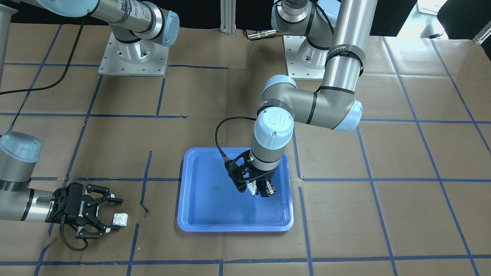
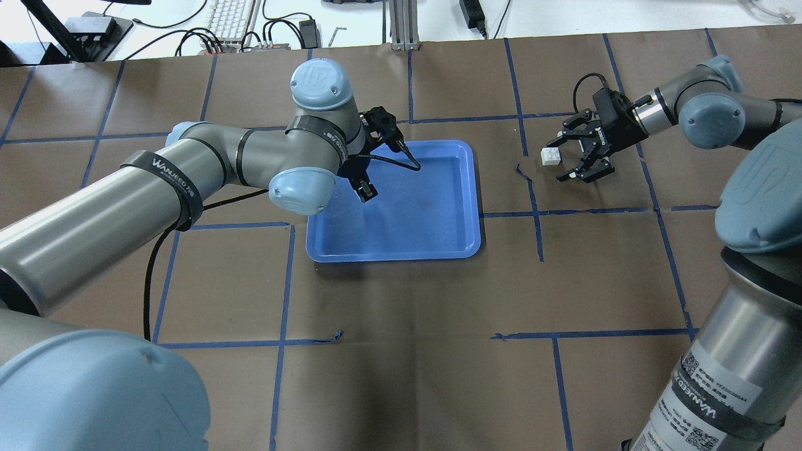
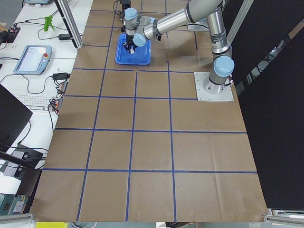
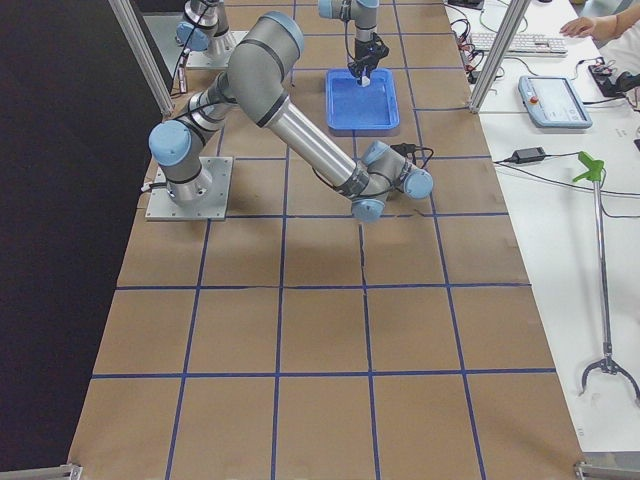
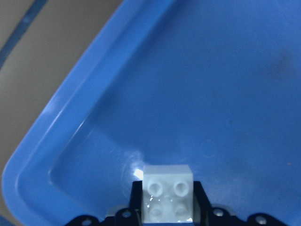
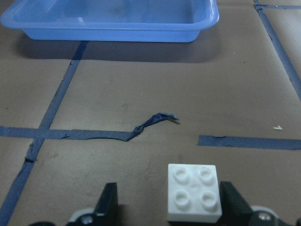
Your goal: Assemble white blocks and place on blue tray
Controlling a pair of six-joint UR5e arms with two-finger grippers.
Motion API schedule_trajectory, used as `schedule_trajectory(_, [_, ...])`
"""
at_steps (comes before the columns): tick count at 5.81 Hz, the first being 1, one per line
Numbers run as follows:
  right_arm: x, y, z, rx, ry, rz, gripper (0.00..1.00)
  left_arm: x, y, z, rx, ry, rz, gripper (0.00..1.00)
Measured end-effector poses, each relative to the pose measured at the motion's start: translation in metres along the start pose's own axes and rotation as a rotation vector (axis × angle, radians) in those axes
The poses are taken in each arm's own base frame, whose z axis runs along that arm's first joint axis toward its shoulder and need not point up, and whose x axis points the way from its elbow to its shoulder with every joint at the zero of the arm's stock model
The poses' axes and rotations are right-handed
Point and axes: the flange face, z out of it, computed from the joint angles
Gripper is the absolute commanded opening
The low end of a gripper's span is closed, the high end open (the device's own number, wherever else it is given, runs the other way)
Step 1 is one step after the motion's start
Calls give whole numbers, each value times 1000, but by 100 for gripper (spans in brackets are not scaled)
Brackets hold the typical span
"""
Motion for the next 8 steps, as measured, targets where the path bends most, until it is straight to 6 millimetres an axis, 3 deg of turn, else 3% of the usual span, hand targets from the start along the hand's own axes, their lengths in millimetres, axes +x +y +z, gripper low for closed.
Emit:
schedule_trajectory(2, [5,-3,-6,-26,29,-29,25,24,-17,8,-7,13,264,1])
schedule_trajectory(4, [10,-13,-18,-36,54,-34,25,28,-19,15,-7,25,371,10])
schedule_trajectory(5, [12,-26,-31,-45,75,-8,25,28,-19,21,-10,33,379,22])
schedule_trajectory(6, [10,-47,-49,-59,97,20,24,28,-19,29,-15,43,379,98])
schedule_trajectory(8, [-9,-89,-73,-81,120,14,22,28,-19,35,-21,51,382,99])
